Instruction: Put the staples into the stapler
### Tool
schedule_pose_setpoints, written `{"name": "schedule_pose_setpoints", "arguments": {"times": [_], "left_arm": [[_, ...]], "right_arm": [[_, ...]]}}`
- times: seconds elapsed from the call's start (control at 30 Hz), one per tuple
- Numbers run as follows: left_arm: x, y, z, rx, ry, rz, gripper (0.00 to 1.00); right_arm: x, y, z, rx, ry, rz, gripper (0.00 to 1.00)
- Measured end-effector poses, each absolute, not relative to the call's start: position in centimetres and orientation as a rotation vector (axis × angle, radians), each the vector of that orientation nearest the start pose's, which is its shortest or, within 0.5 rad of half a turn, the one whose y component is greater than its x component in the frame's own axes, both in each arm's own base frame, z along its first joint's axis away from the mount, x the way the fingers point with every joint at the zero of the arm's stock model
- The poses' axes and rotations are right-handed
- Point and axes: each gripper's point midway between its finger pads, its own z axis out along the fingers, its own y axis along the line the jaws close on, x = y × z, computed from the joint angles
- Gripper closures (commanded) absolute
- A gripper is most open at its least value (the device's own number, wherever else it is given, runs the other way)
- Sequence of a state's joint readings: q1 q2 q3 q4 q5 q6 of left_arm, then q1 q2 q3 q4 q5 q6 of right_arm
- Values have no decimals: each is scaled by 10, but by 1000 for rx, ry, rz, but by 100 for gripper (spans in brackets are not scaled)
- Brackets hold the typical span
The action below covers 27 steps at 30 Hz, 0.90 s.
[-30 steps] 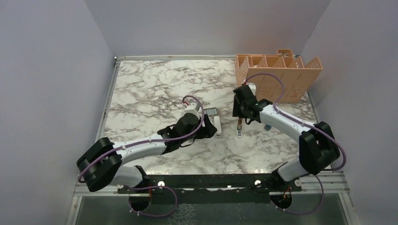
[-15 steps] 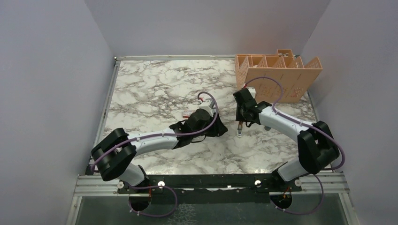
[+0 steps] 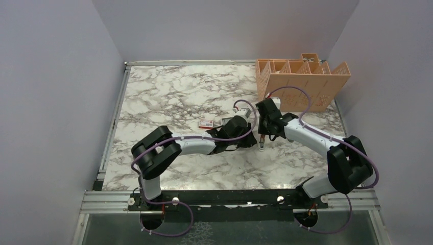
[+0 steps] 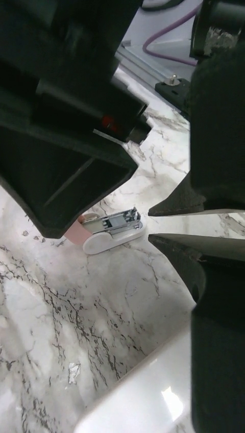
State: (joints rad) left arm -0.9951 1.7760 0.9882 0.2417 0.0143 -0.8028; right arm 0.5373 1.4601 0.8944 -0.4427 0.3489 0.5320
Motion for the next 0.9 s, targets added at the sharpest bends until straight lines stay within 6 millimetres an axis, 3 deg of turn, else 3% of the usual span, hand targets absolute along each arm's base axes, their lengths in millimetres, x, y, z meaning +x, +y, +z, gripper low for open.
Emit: {"name": "schedule_pose_setpoints", "arguments": {"times": [0.2,0.5,0.63,0.9], "left_arm": [[242,-435,61,242,2351,-995,78],[235,-443,31,246,2425,-1020,80],[232,-451,32,245,2422,-1077,81],[231,-453,30,236,2423,-1106,92]], "right_arm": [[303,135,66,126,2491,-1,68],[301,138,66,134,2494,31,68],[300,140,66,135,2496,45,67],[293,143,68,139,2501,97,68]]}}
